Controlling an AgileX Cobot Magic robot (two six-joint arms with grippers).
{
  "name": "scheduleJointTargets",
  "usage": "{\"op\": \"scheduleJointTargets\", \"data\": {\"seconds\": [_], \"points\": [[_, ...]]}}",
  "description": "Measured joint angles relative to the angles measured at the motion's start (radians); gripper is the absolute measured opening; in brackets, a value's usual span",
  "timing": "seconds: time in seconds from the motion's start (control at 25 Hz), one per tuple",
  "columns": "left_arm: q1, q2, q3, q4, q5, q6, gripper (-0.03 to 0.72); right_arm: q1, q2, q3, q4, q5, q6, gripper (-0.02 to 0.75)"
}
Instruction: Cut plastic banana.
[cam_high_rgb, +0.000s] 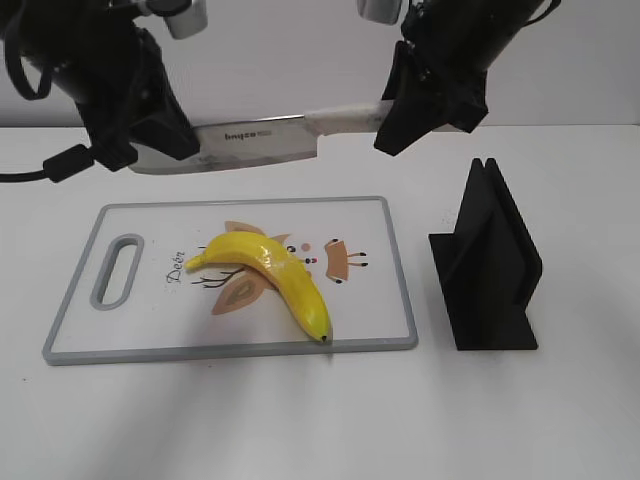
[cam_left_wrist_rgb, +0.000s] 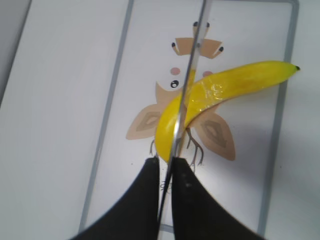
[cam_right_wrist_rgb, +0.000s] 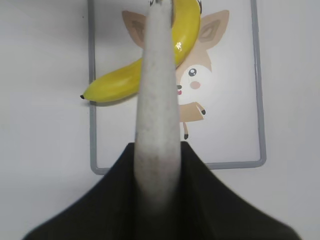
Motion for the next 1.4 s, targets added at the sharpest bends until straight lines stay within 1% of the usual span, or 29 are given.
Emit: {"op": "scheduleJointTargets", "data": {"seconds": [0.16,0.4,0.56,0.76,1.04,1.24,1.4], "points": [[-0.001,0.007,0.000,-0.015,0.010,0.001,-0.005,0.000,0.002,0.000,-0.014,0.001,-0.011,0.169],[-0.001,0.015,0.000,-0.013,0.013,0.001,-0.009,0.000,0.027,-0.003,-0.017,0.002,-0.012,0.169],[-0.001,0.044,0.000,-0.012,0.011,0.001,-0.013,0.000,0.068,-0.003,-0.043,0.002,-0.004,0.169],[-0.001,0.112,0.000,-0.036,0.001,0.001,-0.015,0.000,0.105,-0.003,-0.093,0.001,0.011,0.169],[0.000,0.224,0.000,-0.049,-0.022,0.001,-0.015,0.000,0.204,-0.003,-0.104,-0.040,0.010,0.171],[0.006,0.362,0.014,-0.114,-0.096,0.003,-0.014,0.001,0.335,-0.005,-0.134,-0.112,-0.003,0.179],[0.010,0.372,0.007,-0.145,-0.097,0.008,-0.014,-0.003,0.363,-0.010,-0.150,-0.124,-0.003,0.182]]}}
